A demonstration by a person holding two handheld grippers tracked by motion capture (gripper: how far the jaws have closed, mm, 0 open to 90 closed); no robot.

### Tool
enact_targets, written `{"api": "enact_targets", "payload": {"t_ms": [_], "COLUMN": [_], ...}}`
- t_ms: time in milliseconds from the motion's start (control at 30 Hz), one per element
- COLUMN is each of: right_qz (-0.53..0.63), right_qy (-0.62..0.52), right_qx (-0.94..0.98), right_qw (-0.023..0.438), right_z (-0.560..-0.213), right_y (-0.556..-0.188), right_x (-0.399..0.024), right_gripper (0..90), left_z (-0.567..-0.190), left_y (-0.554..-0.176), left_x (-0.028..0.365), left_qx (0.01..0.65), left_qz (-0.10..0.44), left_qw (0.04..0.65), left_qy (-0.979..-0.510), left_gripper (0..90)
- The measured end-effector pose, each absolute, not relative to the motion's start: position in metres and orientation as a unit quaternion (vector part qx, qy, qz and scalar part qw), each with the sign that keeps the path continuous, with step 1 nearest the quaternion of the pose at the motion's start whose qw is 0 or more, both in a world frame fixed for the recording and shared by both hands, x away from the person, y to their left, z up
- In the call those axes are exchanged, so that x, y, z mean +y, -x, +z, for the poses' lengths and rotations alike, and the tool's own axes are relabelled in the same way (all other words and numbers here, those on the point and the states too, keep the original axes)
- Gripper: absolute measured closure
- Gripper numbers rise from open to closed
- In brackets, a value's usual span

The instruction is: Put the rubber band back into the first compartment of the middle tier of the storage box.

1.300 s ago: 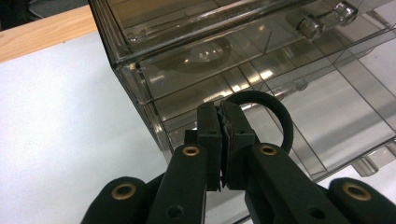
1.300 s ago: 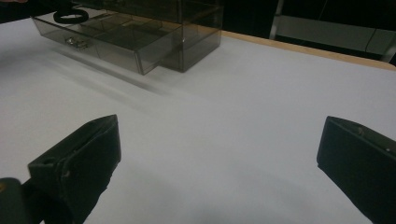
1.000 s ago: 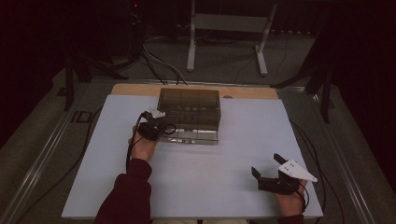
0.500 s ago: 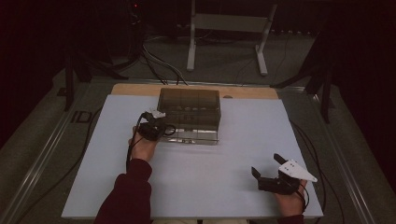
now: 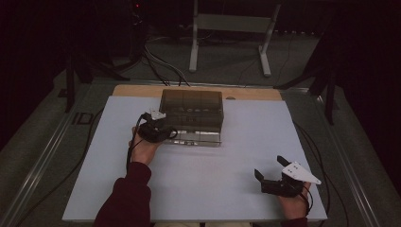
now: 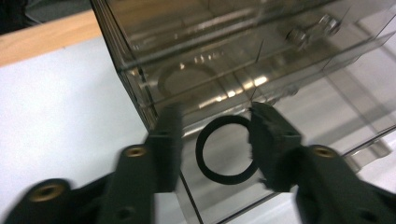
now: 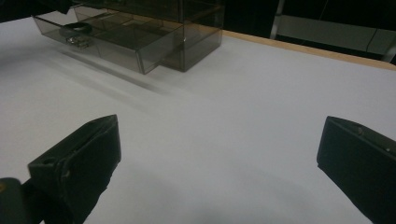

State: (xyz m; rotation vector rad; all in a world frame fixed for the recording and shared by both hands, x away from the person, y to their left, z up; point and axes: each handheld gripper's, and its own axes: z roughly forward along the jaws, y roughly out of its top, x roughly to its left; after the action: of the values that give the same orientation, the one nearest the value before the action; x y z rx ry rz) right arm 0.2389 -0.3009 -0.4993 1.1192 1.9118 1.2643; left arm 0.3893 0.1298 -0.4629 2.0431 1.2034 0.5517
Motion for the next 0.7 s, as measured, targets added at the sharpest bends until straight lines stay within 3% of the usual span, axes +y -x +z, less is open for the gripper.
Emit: {"api": "enact_targets", "payload": {"t_ms": [67, 100, 300, 333, 367, 533, 700], "right_qz": [0.474, 0.474, 0.475, 0.475, 0.475, 0.477, 0.482], "right_qy": [-0.420, -0.420, -0.420, -0.420, -0.420, -0.418, -0.418], "right_qx": [0.717, 0.717, 0.717, 0.717, 0.717, 0.717, 0.716], "right_qw": [0.291, 0.291, 0.291, 0.291, 0.291, 0.289, 0.283], "right_z": [-0.499, -0.499, -0.499, -0.499, -0.499, -0.498, -0.498], "right_y": [-0.239, -0.239, -0.239, -0.239, -0.239, -0.237, -0.235], "right_x": [-0.301, -0.301, -0.301, -0.301, -0.301, -0.300, -0.298], "right_gripper": [0.1, 0.1, 0.1, 0.1, 0.1, 0.1, 0.1], "left_z": [-0.459, -0.456, -0.441, -0.440, -0.438, -0.441, -0.452], "left_y": [-0.386, -0.384, -0.365, -0.361, -0.356, -0.321, -0.294], "left_x": [0.132, 0.133, 0.147, 0.151, 0.155, 0.187, 0.212], "left_qx": [0.463, 0.462, 0.453, 0.453, 0.453, 0.445, 0.443], "left_qz": [0.214, 0.217, 0.240, 0.240, 0.242, 0.265, 0.279], "left_qw": [0.361, 0.369, 0.411, 0.418, 0.423, 0.438, 0.447], "left_qy": [-0.781, -0.777, -0.754, -0.750, -0.746, -0.735, -0.725], "left_gripper": [51.6, 44.1, 24.2, 24.2, 16.7, 1.3, 0.2]}}
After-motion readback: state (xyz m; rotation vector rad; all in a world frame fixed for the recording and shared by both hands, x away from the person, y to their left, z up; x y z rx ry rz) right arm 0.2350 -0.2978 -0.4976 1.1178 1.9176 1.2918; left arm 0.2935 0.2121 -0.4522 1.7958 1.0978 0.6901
